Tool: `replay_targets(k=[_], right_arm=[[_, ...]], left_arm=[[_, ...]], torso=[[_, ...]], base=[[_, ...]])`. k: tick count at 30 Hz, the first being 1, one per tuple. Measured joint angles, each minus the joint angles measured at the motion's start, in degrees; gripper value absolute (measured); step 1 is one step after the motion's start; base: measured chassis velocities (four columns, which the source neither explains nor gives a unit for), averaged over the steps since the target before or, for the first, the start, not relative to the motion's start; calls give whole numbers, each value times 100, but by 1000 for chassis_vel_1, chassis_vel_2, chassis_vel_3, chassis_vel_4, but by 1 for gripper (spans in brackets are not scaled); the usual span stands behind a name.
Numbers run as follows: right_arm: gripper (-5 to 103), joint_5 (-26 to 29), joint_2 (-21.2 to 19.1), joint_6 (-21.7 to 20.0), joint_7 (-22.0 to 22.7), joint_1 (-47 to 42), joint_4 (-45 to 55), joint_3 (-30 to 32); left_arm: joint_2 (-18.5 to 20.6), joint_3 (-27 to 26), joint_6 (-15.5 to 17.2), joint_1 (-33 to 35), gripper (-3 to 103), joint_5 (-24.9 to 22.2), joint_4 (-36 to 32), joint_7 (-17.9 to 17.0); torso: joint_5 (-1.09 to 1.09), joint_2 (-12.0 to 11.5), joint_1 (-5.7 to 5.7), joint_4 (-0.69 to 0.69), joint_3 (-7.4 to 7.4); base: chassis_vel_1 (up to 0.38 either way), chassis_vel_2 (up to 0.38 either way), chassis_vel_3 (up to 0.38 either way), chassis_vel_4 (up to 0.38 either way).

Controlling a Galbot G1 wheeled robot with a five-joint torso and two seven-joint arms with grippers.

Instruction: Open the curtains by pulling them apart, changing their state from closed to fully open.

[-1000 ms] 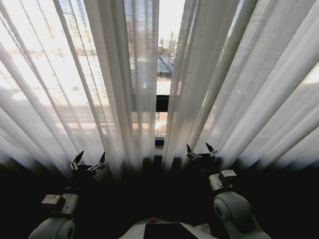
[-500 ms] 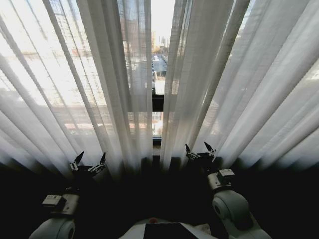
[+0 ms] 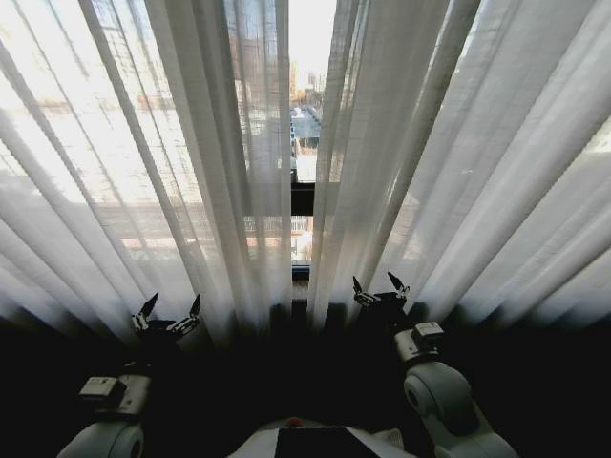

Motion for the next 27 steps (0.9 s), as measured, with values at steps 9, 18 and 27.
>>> replay_targets(k=[9,18,27], right_arm=[[100,2,-2,4,8,-11,7,9],[100,1,0,7,9,-29,39,12],[100,74,-7,31,14,-53,90,-44]], left_arm=[[-11,10,0,-5,100,6,-10,0],[-11,8,-20,6,100,2,-23,0],[-3,10,-22,-4,100,-12,-29,0]], torso=[[0,0,0,-1,0],[0,0,1,-1,0],[0,0,2,0,0]], base=[[-75,67,65,-68],[-66,73,66,-58],[-54,59,57,-63]])
